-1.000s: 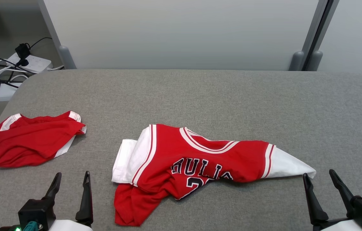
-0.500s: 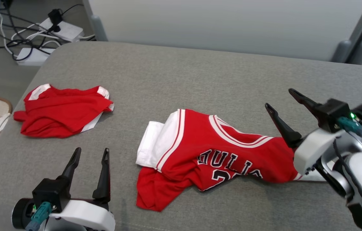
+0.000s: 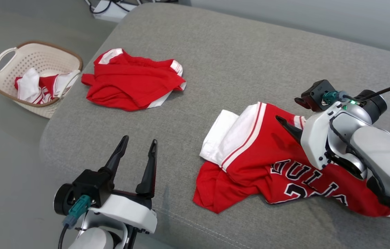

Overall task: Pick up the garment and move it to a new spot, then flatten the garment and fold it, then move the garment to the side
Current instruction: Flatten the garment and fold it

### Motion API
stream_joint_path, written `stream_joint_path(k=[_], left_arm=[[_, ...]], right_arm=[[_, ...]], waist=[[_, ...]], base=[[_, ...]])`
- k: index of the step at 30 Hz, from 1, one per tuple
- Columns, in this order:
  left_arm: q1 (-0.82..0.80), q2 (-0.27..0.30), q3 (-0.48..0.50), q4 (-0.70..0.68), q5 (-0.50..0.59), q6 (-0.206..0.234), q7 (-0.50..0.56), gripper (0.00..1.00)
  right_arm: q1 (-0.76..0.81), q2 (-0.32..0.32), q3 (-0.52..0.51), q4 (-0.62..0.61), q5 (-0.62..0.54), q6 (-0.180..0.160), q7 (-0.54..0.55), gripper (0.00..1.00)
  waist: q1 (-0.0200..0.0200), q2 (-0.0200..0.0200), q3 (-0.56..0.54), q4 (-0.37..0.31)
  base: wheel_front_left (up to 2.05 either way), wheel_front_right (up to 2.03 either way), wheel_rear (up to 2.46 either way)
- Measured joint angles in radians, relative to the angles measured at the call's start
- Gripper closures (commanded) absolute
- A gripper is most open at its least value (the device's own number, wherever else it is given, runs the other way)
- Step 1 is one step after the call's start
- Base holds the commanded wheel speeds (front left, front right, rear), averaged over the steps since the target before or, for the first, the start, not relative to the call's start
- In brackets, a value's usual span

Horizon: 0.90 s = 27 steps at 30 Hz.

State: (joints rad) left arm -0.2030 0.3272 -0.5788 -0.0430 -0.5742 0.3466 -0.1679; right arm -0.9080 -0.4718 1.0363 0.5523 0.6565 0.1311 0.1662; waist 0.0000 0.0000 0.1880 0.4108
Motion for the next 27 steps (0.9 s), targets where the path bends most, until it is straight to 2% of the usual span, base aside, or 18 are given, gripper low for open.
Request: stream_joint_path(k=[7, 12, 13, 14, 23, 27], left_arm=[[-0.050, -0.044, -0.020, 0.053, -0.009, -0.039, -0.025, 0.00], [-0.055, -0.056, -0.020, 0.076, -0.017, -0.047, -0.040, 0.00], [-0.056, -0.056, -0.020, 0.081, -0.017, -0.047, -0.040, 0.00], [-0.057, -0.056, -0.020, 0.084, -0.017, -0.047, -0.040, 0.00], [-0.077, -0.060, -0.019, 0.094, -0.017, -0.056, -0.049, 0.00], [-0.077, -0.056, -0.015, 0.094, -0.017, -0.055, -0.053, 0.00]], right_arm=[[-0.073, 0.022, 0.126, 0.175, 0.101, 0.000, -0.038, 0.00], [-0.092, 0.034, 0.189, 0.237, 0.168, 0.000, -0.053, 0.00], [-0.094, 0.034, 0.199, 0.242, 0.179, 0.000, -0.057, 0.59], [-0.095, 0.034, 0.204, 0.244, 0.194, 0.000, -0.057, 1.00], [-0.123, 0.016, 0.231, 0.274, 0.290, 0.000, -0.124, 1.00], [-0.149, -0.041, 0.200, 0.320, 0.362, 0.000, -0.206, 1.00]], waist=[[0.0000, 0.0000, 0.062, 0.078], [0.0000, 0.0000, 0.090, 0.099], [0.0000, 0.0000, 0.092, 0.097], [0.0000, 0.0000, 0.093, 0.095], [0.0000, 0.0000, 0.100, 0.062], [0.0000, 0.0000, 0.094, 0.023]], base=[[0.00, 0.00, 0.00], [0.00, 0.00, 0.00], [0.00, 0.00, 0.00], [0.00, 0.00, 0.00], [0.00, 0.00, 0.00], [0.00, 0.00, 0.00]])
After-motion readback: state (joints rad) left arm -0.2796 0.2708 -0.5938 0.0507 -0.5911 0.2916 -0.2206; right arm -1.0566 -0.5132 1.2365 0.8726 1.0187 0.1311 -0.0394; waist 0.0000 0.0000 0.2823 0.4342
